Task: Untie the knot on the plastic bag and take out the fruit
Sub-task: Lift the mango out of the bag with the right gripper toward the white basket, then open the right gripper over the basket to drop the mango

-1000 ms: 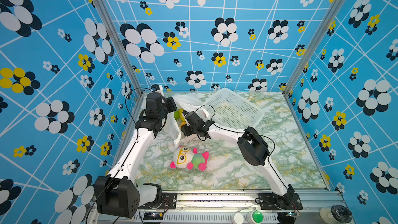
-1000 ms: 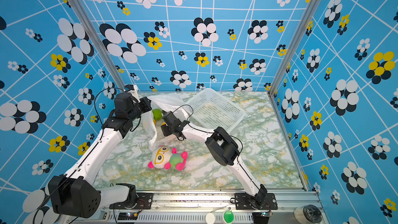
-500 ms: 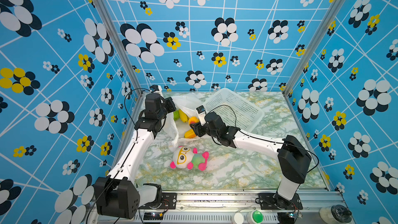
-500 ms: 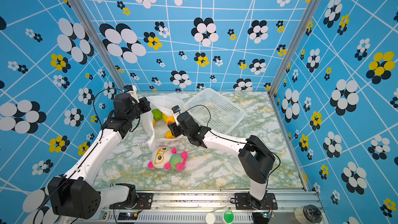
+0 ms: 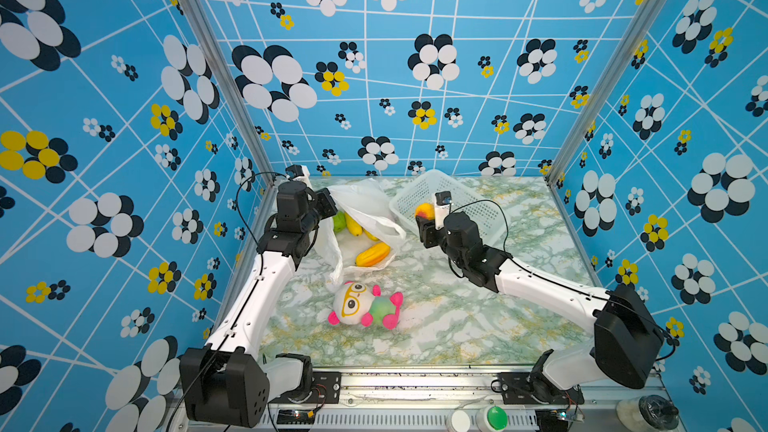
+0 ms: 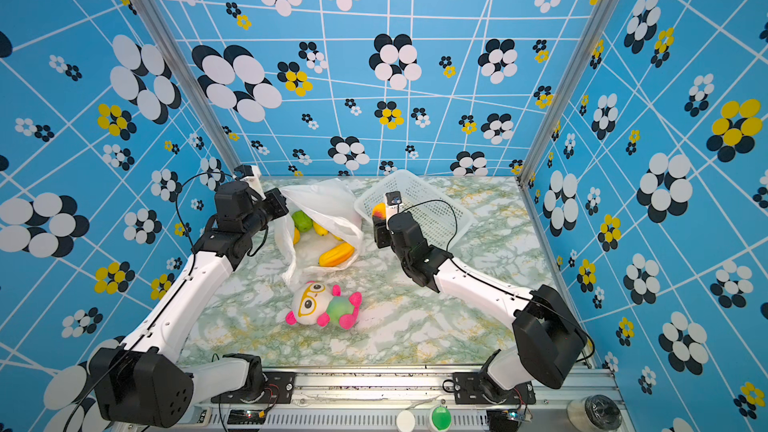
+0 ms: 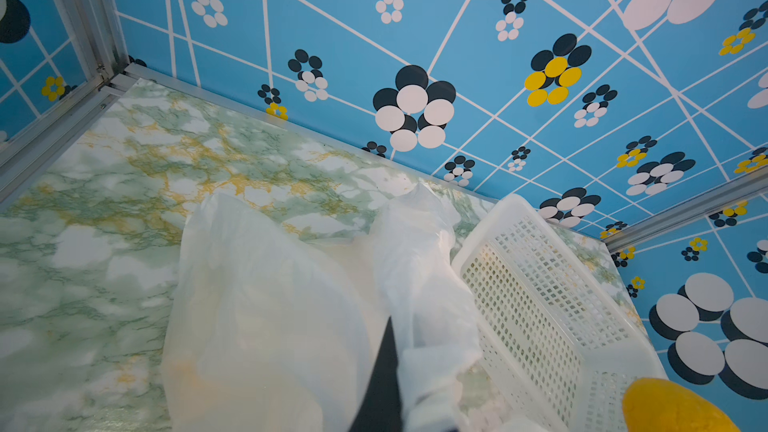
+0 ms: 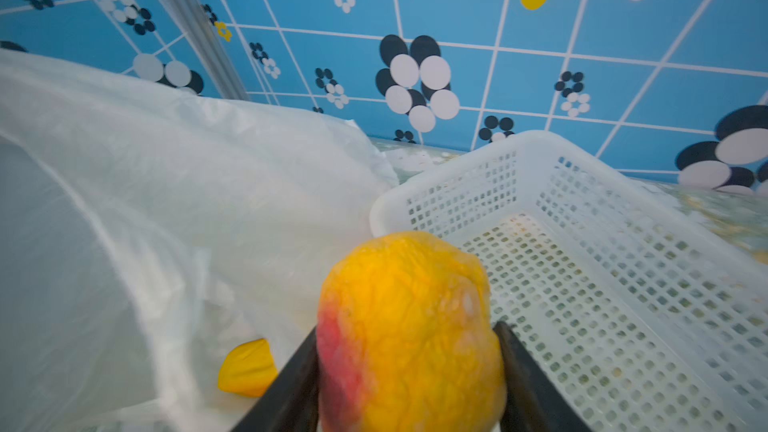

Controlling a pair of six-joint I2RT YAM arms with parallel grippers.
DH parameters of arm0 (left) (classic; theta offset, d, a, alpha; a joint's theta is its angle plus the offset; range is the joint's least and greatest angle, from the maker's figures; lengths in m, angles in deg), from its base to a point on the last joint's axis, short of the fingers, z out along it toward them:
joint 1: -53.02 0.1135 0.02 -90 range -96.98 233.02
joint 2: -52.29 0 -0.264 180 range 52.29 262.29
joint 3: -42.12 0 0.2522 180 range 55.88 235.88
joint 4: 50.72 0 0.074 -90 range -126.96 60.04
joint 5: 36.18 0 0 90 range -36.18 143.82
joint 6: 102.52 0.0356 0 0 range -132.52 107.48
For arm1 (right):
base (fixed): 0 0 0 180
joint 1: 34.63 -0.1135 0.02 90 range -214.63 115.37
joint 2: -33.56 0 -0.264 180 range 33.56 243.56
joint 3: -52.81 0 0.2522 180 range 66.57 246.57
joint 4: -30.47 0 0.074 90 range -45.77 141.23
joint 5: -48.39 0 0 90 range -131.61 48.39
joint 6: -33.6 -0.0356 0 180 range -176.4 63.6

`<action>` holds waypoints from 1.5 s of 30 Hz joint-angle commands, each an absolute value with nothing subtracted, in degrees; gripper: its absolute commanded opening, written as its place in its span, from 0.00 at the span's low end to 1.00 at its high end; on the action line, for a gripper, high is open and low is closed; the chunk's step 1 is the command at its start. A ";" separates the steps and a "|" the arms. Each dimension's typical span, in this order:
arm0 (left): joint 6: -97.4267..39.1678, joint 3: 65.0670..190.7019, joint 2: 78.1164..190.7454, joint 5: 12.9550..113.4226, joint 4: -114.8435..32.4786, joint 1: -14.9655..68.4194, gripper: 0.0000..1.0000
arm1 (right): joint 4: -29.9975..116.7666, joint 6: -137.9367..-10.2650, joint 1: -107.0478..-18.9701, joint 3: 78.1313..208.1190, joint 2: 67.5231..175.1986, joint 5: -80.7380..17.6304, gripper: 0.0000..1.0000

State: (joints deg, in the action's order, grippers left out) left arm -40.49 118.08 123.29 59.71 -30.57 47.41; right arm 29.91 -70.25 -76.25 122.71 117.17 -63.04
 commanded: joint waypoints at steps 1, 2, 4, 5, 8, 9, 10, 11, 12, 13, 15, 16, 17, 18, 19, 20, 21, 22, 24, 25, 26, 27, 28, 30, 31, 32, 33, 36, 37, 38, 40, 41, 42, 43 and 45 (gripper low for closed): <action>-41.06 117.45 121.57 58.95 -30.55 47.92 0.00 | 28.95 -75.63 -71.23 119.70 114.80 -66.74 0.31; -41.01 117.43 121.55 58.97 -30.55 47.94 0.00 | 29.68 -76.64 -69.81 119.49 114.82 -66.83 0.31; -41.12 117.45 121.56 59.09 -30.54 47.97 0.00 | 32.61 -79.14 -66.35 120.25 115.89 -66.64 0.31; -41.13 117.47 121.46 59.11 -30.46 48.01 0.00 | 33.96 -79.89 -64.98 120.94 116.82 -66.05 0.31; -41.19 117.33 121.25 59.26 -30.39 48.03 0.00 | 35.99 -80.71 -60.48 122.72 120.94 -62.93 0.31; -41.18 117.33 121.17 59.35 -30.39 48.12 0.00 | 36.38 -80.53 -59.02 123.33 122.72 -62.09 0.31; -41.24 117.32 120.97 59.29 -30.45 48.09 0.00 | 36.52 -80.17 -57.48 123.97 124.54 -61.31 0.30; -41.18 117.19 120.87 59.19 -30.44 48.10 0.00 | 36.44 -79.35 -55.99 124.48 126.38 -60.34 0.30; -41.23 117.09 120.82 59.09 -30.37 48.09 0.00 | 35.97 -78.62 -54.80 124.92 128.09 -59.70 0.28; -41.32 117.02 120.69 59.17 -30.37 48.16 0.00 | 35.15 -77.72 -53.64 125.29 130.12 -59.19 0.28; -41.27 117.00 120.63 59.05 -30.37 48.18 0.00 | 35.32 -76.79 -51.94 126.63 133.85 -58.04 0.27; -41.35 116.88 120.56 58.98 -30.37 48.23 0.00 | 35.06 -76.23 -51.40 127.32 135.64 -57.27 0.27; -41.38 116.92 120.57 59.03 -30.38 48.28 0.00 | 34.96 -75.62 -51.11 127.91 137.19 -56.80 0.27; -41.41 116.96 120.57 59.08 -30.34 48.29 0.00 | 34.69 -74.98 -51.06 128.39 138.32 -56.60 0.27; -41.65 117.06 120.62 59.17 -29.93 48.31 0.00 | 35.56 -74.45 -51.06 129.47 139.36 -56.04 0.27; -41.73 117.40 120.63 59.50 -29.47 48.36 0.00 | 36.44 -73.91 -51.06 130.47 139.91 -54.89 0.27; -41.87 117.60 120.60 59.91 -28.99 48.36 0.00 | 37.01 -73.62 -51.06 131.19 140.37 -54.12 0.29; -41.86 117.83 120.46 60.28 -28.73 48.41 0.00 | 37.23 -73.75 -51.06 131.49 140.71 -54.87 0.31; -42.03 117.84 120.02 60.58 -28.36 48.45 0.00 | 38.79 -74.44 -51.07 132.78 141.43 -57.29 0.35; -42.10 117.82 119.82 60.55 -28.14 48.45 0.00 | 39.98 -74.63 -51.06 133.62 141.85 -58.02 0.35; -42.14 117.73 119.55 60.46 -28.00 48.45 0.00 | 40.66 -74.73 -51.06 134.34 142.34 -58.13 0.35; -42.19 117.68 119.25 60.41 -28.00 48.45 0.00 | 41.09 -74.71 -51.06 134.93 142.78 -58.11 0.35; -42.18 117.58 118.97 60.37 -28.00 48.47 0.00 | 41.69 -74.72 -51.06 135.56 143.18 -58.00 0.35; -42.09 117.67 118.65 60.15 -27.67 48.54 0.00 | 42.61 -74.91 -51.06 136.55 143.83 -58.24 0.37; -42.02 117.76 118.52 60.02 -27.35 48.62 0.00 | 43.31 -74.97 -51.06 137.02 143.95 -58.45 0.37; -41.89 117.99 118.39 59.78 -27.00 48.67 0.00 | 43.97 -75.09 -51.06 137.28 143.96 -58.41 0.37; -41.73 118.02 118.33 59.57 -26.73 48.71 0.00 | 44.22 -75.27 -51.05 137.30 143.72 -58.21 0.39; -42.01 117.00 118.21 59.24 -26.80 48.80 0.00 | 46.89 -77.66 -51.06 137.50 142.37 -56.62 0.54; -41.97 116.79 118.41 59.48 -26.77 48.80 0.00 | 48.15 -79.31 -51.06 137.53 141.73 -55.97 0.65; -41.99 116.91 118.76 59.62 -26.46 48.80 0.00 | 49.55 -80.47 -51.06 138.20 141.14 -55.35 0.71; -42.01 117.94 119.69 59.96 -24.89 48.91 0.00 | 52.16 -81.88 -51.08 139.48 140.32 -54.28 0.77; -41.94 118.61 120.03 60.41 -24.15 48.88 0.00 | 53.19 -82.49 -51.06 139.88 140.03 -54.51 0.80; -41.62 119.53 120.37 60.89 -23.29 48.97 0.00 | 54.55 -83.28 -51.06 140.44 139.84 -54.98 0.83; -41.26 120.37 120.63 61.27 -22.54 48.97 0.00 | 55.78 -83.75 -51.07 140.95 139.67 -55.18 0.87; -41.04 121.09 120.45 61.46 -21.85 48.97 0.00 | 58.20 -84.59 -51.06 141.75 139.18 -55.70 0.89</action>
State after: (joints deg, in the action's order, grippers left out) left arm -41.67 118.47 120.27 60.17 -24.14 48.46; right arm 52.29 -81.68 -50.99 139.43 141.96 -55.63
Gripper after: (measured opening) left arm 0.041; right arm 0.887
